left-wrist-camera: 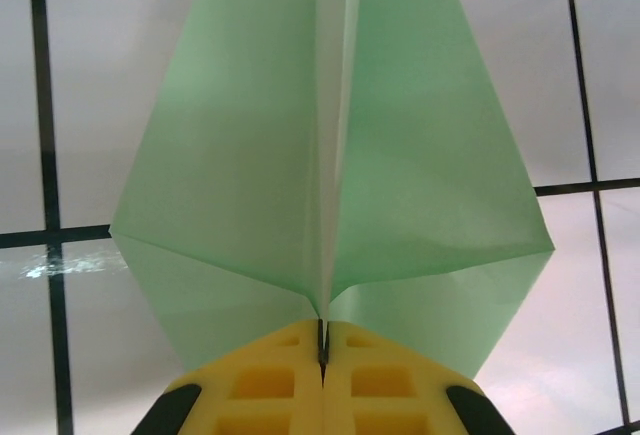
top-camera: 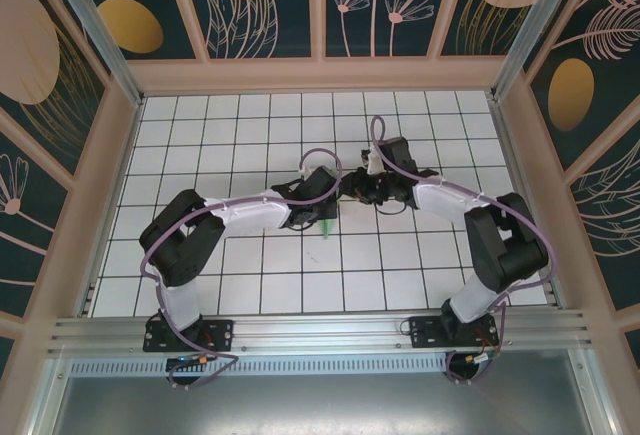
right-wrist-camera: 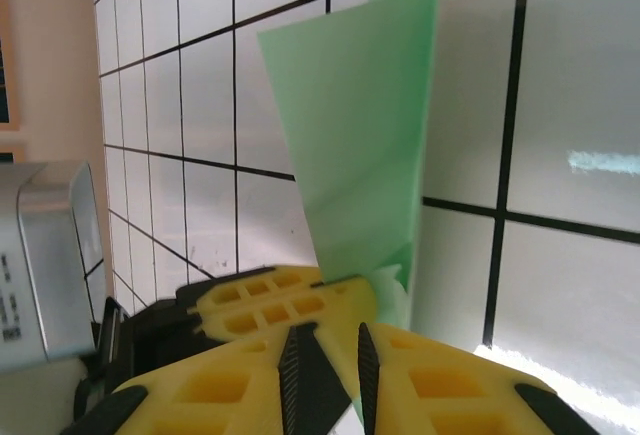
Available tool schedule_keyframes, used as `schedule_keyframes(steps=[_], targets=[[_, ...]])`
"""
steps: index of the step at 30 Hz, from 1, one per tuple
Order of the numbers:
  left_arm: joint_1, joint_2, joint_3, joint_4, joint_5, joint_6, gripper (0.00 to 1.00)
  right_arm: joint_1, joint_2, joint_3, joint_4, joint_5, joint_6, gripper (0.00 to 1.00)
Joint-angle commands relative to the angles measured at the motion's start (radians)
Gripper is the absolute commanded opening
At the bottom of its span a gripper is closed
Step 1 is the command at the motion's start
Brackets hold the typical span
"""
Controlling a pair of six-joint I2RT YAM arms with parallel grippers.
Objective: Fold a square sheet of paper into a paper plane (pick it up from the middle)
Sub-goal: Move a paper plane to the center of the table.
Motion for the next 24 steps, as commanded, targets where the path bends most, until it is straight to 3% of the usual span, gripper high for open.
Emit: schedule_keyframes(steps=[1,7,24], targets=[[0.006,-0.02,-0.015,0.036,0.023,0.006,0.0,0.012,0.051,0.041,0.026,-0.016,0.01,0.24],[0.008,-0.013,-0.01,0.037,0.028,0.003,0.01,0.007,0.137,0.026,0.022,-0.008,-0.001,0.22],[0.008,0.016,0.014,0.017,0.053,0.013,0.03,-0.006,0.191,0.018,-0.028,0.073,-0.067,0.23]])
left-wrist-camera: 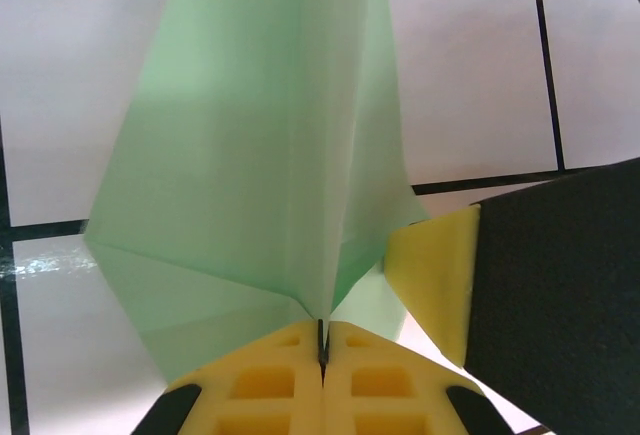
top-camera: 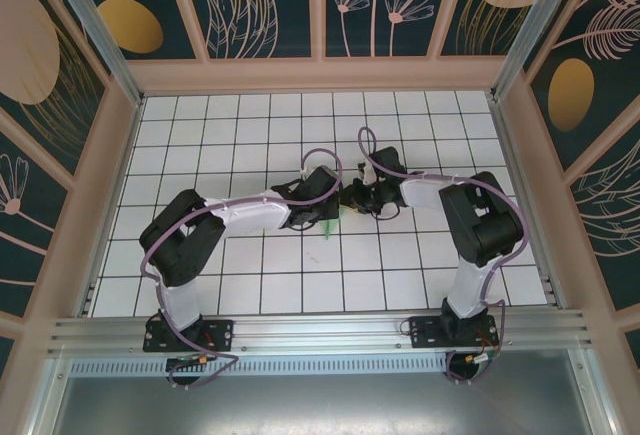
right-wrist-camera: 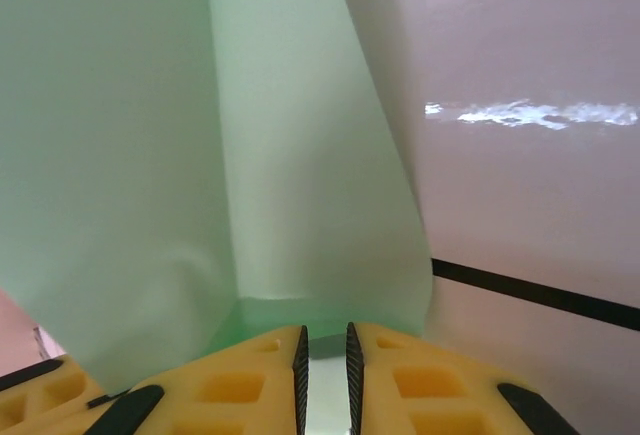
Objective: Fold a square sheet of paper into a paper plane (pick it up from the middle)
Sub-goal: Move a paper plane to the center of the table, then reset both arms
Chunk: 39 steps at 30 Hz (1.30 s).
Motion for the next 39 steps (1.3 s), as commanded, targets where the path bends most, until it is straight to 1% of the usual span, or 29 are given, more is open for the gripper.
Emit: schedule_keyframes(steps=[1,4,8,10,11,12,14,16,20,21,22,23,24,26,27,28,30,32,33,34,35,36,37,38,39], targets=[[0.005,0.018,0.021,-0.011,0.007,0.015,0.04,-0.006,-0.006,0.012,-0.035,0.024,-0.035,0.23],[0.006,0.03,0.04,-0.034,-0.002,0.02,0.07,-0.012,-0.076,0.019,-0.043,0.022,-0.027,0.25],[0.006,0.02,0.043,-0.047,-0.018,0.017,0.12,-0.041,-0.187,0.032,-0.11,0.086,-0.039,0.3],[0.005,0.017,0.05,-0.048,-0.019,0.017,0.17,-0.071,-0.234,0.018,-0.144,0.138,-0.051,0.33],[0.005,0.016,0.052,-0.047,-0.015,0.017,0.18,-0.085,-0.254,0.006,-0.153,0.152,-0.055,0.33],[0.005,0.016,0.054,-0.047,-0.013,0.015,0.18,-0.108,-0.277,-0.008,-0.158,0.155,-0.062,0.34],[0.005,0.012,0.058,-0.047,-0.013,0.014,0.25,-0.145,-0.317,-0.032,-0.174,0.162,-0.072,0.34],[0.005,0.003,0.057,-0.045,-0.012,0.012,0.28,-0.188,-0.362,-0.057,-0.186,0.173,-0.08,0.35],[0.006,-0.027,0.055,-0.036,0.0,0.012,0.37,-0.265,-0.452,-0.098,-0.206,0.202,-0.095,0.36],[0.005,-0.043,0.052,-0.035,-0.001,0.012,0.38,-0.287,-0.481,-0.108,-0.207,0.215,-0.099,0.37],[0.006,-0.064,0.043,-0.03,-0.008,0.011,0.39,-0.308,-0.513,-0.119,-0.208,0.236,-0.103,0.37],[0.006,-0.083,0.032,-0.024,-0.017,0.006,0.42,-0.324,-0.541,-0.123,-0.207,0.262,-0.109,0.38],[0.006,-0.125,0.01,-0.01,-0.039,0.002,0.45,-0.337,-0.579,-0.127,-0.214,0.309,-0.117,0.39],[0.009,-0.221,-0.046,0.026,-0.096,-0.004,0.55,-0.352,-0.655,-0.132,-0.22,0.422,-0.139,0.42],[0.017,-0.267,-0.078,0.036,-0.13,-0.008,0.57,-0.356,-0.7,-0.136,-0.22,0.492,-0.152,0.43],[0.028,-0.318,-0.109,0.048,-0.169,-0.002,0.57,-0.356,-0.745,-0.143,-0.212,0.56,-0.168,0.45],[0.067,-0.398,-0.182,0.05,-0.246,0.001,0.61,-0.358,-0.815,-0.181,-0.155,0.683,-0.218,0.5],[0.137,-0.472,-0.252,0.05,-0.28,0.012,0.62,-0.364,-0.85,-0.213,-0.117,0.784,-0.261,0.53],[0.173,-0.509,-0.289,0.053,-0.316,0.029,0.64,-0.368,-0.853,-0.231,-0.1,0.855,-0.264,0.6],[0.2,-0.55,-0.318,0.045,-0.366,0.045,0.7,-0.371,-0.845,-0.259,-0.078,0.939,-0.25,0.75],[0.219,-0.588,-0.344,0.042,-0.406,0.066,0.74,-0.375,-0.831,-0.286,-0.067,0.996,-0.221,0.89],[0.238,-0.634,-0.38,0.059,-0.459,0.107,0.79,-0.39,-0.806,-0.318,-0.031,1.009,-0.242,0.95],[0.256,-0.678,-0.422,0.087,-0.514,0.147,0.84,-0.408,-0.776,-0.335,-0.002,0.987,-0.285,0.98],[0.28,-0.719,-0.467,0.123,-0.55,0.177,0.94,-0.425,-0.747,-0.339,0.014,0.98,-0.293,0.99],[0.33,-0.757,-0.519,0.162,-0.566,0.207,0.98,-0.444,-0.712,-0.349,0.05,0.958,-0.301,0.99]])
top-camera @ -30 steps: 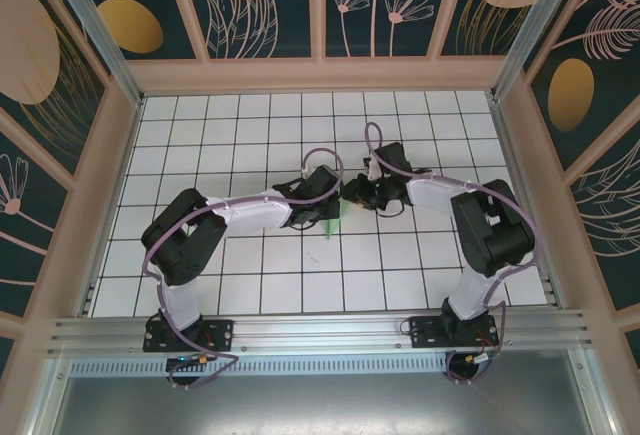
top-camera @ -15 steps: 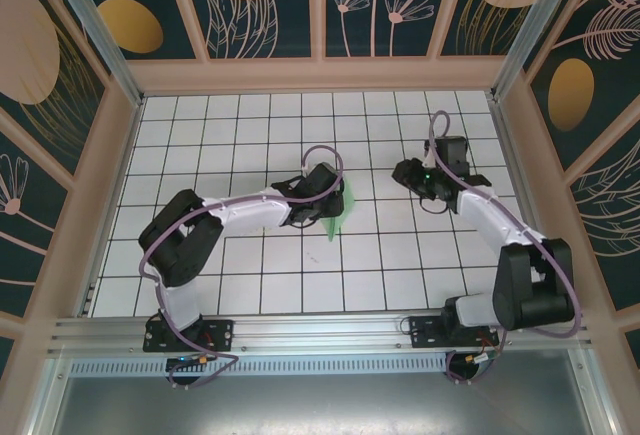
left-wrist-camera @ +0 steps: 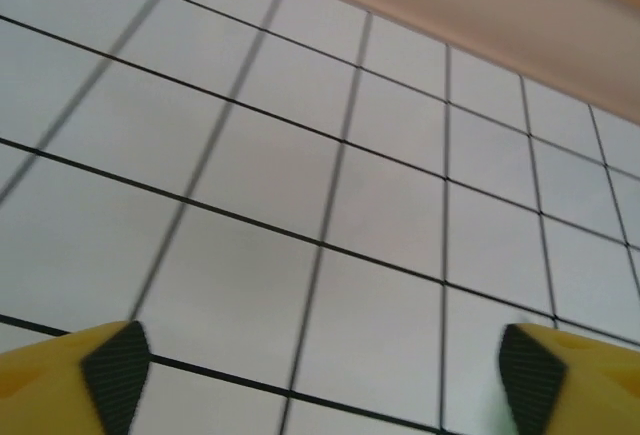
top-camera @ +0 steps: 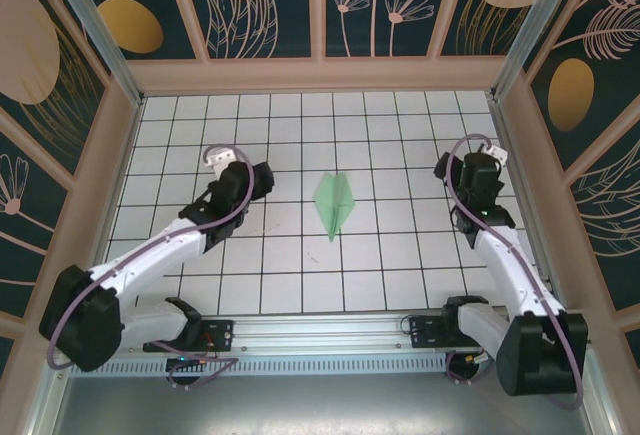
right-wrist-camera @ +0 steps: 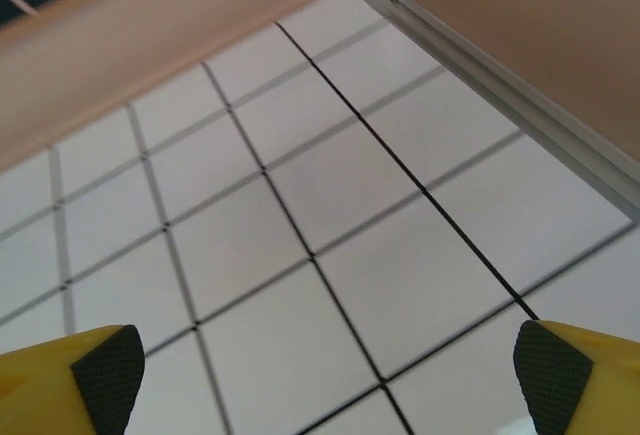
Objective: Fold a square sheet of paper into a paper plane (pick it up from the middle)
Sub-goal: Reset both arms
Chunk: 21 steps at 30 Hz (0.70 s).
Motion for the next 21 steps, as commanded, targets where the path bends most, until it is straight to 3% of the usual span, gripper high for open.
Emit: schedule_keyframes(steps=[1,7,9,11,13,15,18,21], targets=[[0.105,-0.106,-0.124,0.107,-0.156,0.135,0.98,-0.052,0.09,-0.066,0.153,0.066,-0.065,0.99],[0.2,-0.053,-0.284,0.47,-0.303,0.428,0.98,-0.063,0.106,-0.28,0.669,-0.034,-0.194,0.99],[0.237,-0.02,-0.259,0.475,-0.253,0.454,0.99,-0.066,0.166,-0.305,0.768,-0.092,-0.252,0.99],[0.248,0.022,-0.274,0.6,-0.247,0.575,0.98,-0.066,0.216,-0.293,0.786,-0.092,-0.248,0.99],[0.276,0.081,-0.302,0.734,-0.235,0.654,0.99,-0.066,0.273,-0.337,0.926,-0.177,-0.292,0.99],[0.331,0.126,-0.319,0.788,-0.143,0.629,0.99,-0.066,0.305,-0.342,0.988,-0.22,-0.301,0.99],[0.368,0.221,-0.398,1.08,-0.031,0.688,0.98,-0.067,0.347,-0.385,1.168,-0.292,-0.325,0.99],[0.391,0.266,-0.392,1.165,0.056,0.742,0.98,-0.061,0.449,-0.382,1.252,-0.355,-0.353,0.99]])
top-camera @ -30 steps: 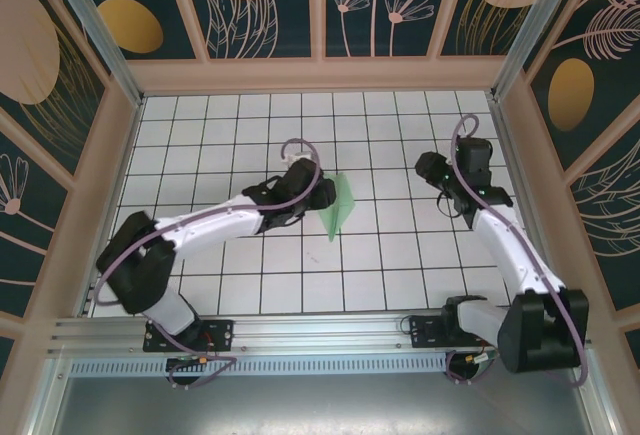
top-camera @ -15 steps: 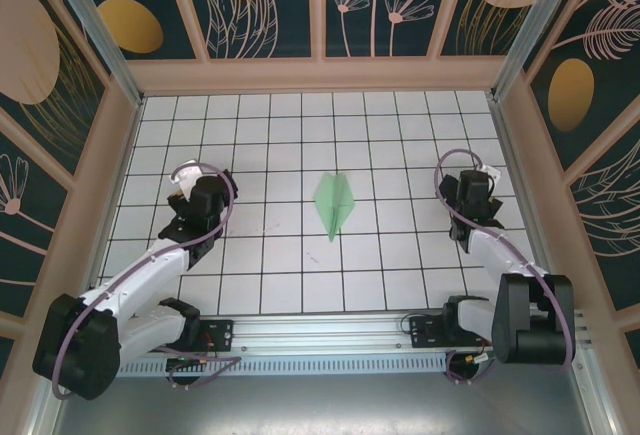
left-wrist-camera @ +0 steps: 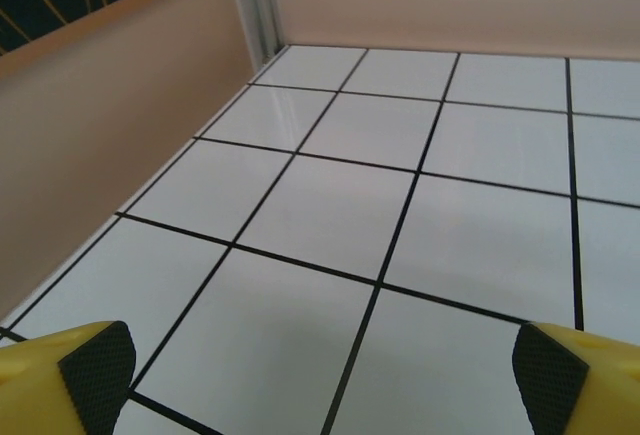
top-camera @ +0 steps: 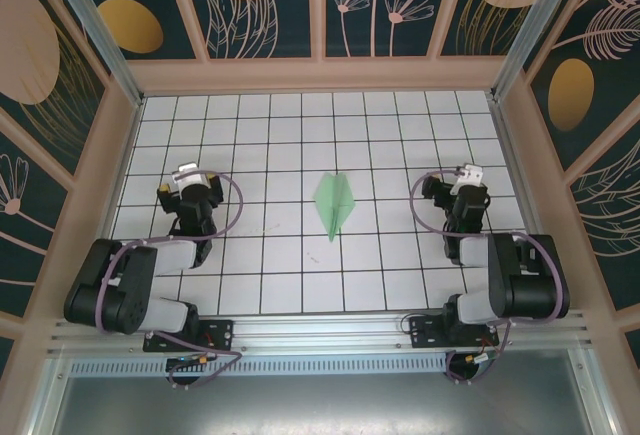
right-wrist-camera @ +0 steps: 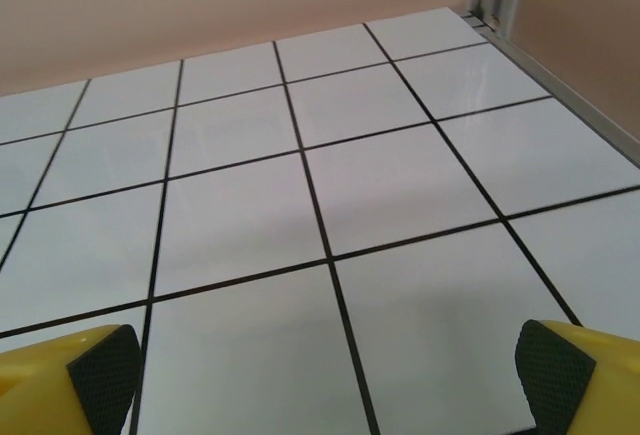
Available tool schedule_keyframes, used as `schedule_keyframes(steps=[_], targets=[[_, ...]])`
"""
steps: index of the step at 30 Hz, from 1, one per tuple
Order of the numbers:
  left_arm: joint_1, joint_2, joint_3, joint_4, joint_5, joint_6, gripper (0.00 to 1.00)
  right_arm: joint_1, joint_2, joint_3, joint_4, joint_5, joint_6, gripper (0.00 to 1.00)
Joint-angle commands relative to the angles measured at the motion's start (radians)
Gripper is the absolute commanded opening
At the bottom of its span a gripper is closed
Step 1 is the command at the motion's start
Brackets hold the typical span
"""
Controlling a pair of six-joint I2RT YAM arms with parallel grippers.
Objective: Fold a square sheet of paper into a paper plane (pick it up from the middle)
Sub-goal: Reset both arms
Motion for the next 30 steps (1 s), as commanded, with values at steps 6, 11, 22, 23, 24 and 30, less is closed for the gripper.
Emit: schedule_keyframes(steps=[6,11,22,23,24,30], targets=[[0.155,0.12,-0.114,0.518,0.302,0.002,0.99,-0.014,0.1,-0.018,0.257,-0.092,-0.026,0.99],[0.18,0.121,-0.106,0.518,0.287,-0.03,0.99,-0.016,0.1,-0.016,0.256,-0.093,-0.025,0.99],[0.18,0.124,-0.107,0.526,0.338,-0.006,0.99,-0.017,0.1,-0.016,0.256,-0.095,-0.024,0.99],[0.18,0.125,-0.101,0.516,0.35,-0.001,0.98,-0.016,0.101,-0.016,0.256,-0.095,-0.023,0.99],[0.18,0.127,-0.098,0.511,0.351,-0.001,0.99,-0.017,0.101,-0.017,0.257,-0.095,-0.024,0.99],[0.18,0.124,-0.104,0.52,0.351,-0.002,0.98,-0.017,0.101,-0.017,0.256,-0.095,-0.024,0.99]])
